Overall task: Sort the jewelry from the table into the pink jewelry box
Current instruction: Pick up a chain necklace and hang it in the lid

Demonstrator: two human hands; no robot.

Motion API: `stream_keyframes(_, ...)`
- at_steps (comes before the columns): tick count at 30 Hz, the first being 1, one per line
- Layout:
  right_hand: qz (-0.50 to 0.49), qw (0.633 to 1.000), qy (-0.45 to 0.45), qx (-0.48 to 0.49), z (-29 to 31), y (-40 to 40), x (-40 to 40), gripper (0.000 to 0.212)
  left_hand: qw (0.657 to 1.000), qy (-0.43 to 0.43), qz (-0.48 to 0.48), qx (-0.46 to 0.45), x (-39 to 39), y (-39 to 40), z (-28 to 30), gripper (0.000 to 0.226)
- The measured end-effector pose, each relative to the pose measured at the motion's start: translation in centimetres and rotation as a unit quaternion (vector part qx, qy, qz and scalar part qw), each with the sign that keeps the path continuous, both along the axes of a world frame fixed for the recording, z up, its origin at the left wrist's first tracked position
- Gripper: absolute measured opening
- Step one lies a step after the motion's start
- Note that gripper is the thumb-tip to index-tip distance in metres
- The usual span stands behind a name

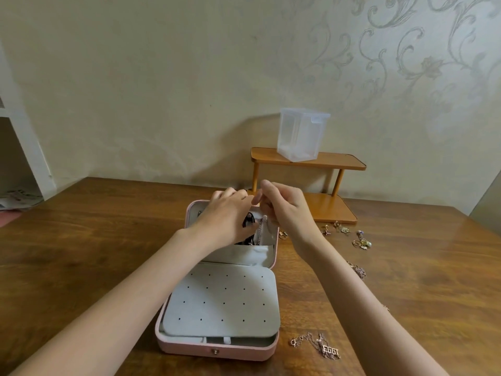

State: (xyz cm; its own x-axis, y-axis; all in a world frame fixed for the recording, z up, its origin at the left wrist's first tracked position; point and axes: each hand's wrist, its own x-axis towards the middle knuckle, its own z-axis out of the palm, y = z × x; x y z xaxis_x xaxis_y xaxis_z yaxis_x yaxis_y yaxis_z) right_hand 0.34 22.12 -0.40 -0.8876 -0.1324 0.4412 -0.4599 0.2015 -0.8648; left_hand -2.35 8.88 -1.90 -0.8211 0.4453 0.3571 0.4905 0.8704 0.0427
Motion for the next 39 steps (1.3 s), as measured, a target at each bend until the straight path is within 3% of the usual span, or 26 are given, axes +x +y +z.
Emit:
stream_keyframes(7, -0.003, 0.994, 0.088, 0.071, -1.3, -0.9, -0.9, 0.055, 0.998, -0.044, -0.051, -0.004, 0.0, -1.0, 1.7, 0.007)
stream_keyframes(11, 0.018, 0.974, 0.174, 0.145, -2.0, -1.0, -1.3, 0.061, 0.997, -0.073, -0.036, 0.016, 0.1, -1.1, 1.8, 0.014)
stream_keyframes(14, 0.023, 0.934, 0.239, 0.265, -2.8, -0.3, -1.7, 0.057, 0.993, -0.092, -0.065, 0.039, 0.2, -1.4, 1.7, 0.012)
stream_keyframes(17, 0.005, 0.888, 0.280, 0.364, -2.9, 0.5, -1.5, 0.055, 0.993, -0.102, -0.056, 0.022, 0.3, -1.2, 1.8, 0.034)
stream_keyframes(23, -0.059, 0.912, 0.233, 0.333, -0.2, 3.1, -0.6, 0.055, 0.995, -0.077, -0.051, 0.032, -0.3, -1.2, 1.1, 0.033)
stream_keyframes(26, -0.054, 0.872, 0.179, 0.453, -0.6, 2.7, 0.1, 0.035, 0.994, -0.083, -0.049, 0.044, -0.3, -1.0, 1.1, 0.035)
stream_keyframes(31, -0.088, 0.804, 0.120, 0.576, -3.3, 0.6, 2.0, 0.030, 0.997, -0.070, -0.028, 0.029, -0.3, -0.8, 0.9, 0.037)
stream_keyframes(36, -0.127, 0.810, 0.096, 0.564, -4.6, -0.6, 2.1, 0.017, 0.998, -0.050, -0.008, 0.028, -0.2, -0.8, 0.7, 0.037)
stream_keyframes(39, -0.137, 0.835, 0.076, 0.527, -4.2, -0.8, 2.1, 0.014, 0.998, -0.051, -0.005, 0.029, -0.1, -1.0, 0.8, 0.038)
